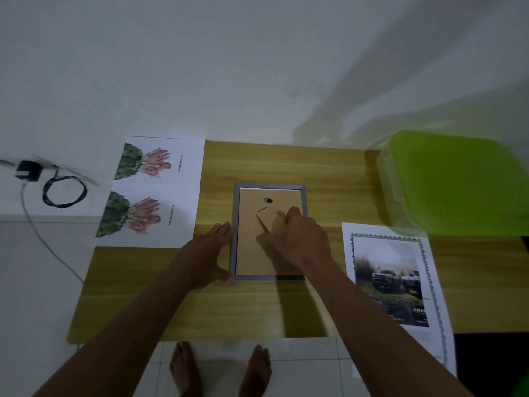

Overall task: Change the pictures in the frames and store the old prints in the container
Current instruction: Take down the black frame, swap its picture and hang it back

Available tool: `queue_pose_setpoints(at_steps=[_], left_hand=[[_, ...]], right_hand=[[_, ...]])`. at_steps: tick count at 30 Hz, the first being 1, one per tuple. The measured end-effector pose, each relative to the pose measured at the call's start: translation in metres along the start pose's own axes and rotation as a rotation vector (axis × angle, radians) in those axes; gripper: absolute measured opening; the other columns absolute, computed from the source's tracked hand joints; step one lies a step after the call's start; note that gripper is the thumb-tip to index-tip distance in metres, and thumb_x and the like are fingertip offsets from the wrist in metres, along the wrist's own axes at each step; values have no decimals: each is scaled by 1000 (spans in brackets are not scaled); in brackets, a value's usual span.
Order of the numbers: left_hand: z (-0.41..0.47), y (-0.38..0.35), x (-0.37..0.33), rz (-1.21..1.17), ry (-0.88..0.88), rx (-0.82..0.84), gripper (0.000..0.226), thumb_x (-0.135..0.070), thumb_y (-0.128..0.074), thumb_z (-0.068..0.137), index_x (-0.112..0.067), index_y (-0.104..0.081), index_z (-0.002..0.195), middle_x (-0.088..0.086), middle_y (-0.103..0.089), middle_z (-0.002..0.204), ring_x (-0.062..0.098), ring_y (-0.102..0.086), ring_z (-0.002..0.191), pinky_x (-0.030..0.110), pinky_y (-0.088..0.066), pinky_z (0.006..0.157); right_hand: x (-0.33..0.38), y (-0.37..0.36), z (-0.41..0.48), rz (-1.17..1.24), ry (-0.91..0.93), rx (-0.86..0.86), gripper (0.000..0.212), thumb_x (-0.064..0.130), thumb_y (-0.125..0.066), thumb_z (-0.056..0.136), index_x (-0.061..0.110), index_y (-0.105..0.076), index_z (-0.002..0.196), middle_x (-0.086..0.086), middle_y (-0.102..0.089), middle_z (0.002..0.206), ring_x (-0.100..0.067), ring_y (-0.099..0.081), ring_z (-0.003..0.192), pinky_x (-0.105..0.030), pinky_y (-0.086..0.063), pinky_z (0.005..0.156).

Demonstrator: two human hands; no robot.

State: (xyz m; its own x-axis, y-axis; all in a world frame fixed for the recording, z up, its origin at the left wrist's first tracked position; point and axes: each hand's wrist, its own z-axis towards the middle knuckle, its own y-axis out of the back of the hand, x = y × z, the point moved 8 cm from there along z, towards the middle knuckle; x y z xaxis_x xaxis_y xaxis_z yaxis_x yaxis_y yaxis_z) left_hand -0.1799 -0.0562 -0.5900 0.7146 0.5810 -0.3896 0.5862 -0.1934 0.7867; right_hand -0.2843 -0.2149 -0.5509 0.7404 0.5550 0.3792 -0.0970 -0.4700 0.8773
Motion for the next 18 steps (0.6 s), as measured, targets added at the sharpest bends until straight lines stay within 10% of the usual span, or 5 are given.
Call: queue_pose_setpoints(at_steps=[18], left_hand=[[-3, 4, -1, 22, 18, -7, 124, -44, -86, 61, -24, -7, 154, -6, -4, 160, 17, -14, 147, 41, -26, 113]], right_hand=[[1, 3, -5, 158, 15, 2, 59, 50, -70, 82, 9, -50, 120, -8, -62, 108, -24, -57, 93, -32, -45, 72]])
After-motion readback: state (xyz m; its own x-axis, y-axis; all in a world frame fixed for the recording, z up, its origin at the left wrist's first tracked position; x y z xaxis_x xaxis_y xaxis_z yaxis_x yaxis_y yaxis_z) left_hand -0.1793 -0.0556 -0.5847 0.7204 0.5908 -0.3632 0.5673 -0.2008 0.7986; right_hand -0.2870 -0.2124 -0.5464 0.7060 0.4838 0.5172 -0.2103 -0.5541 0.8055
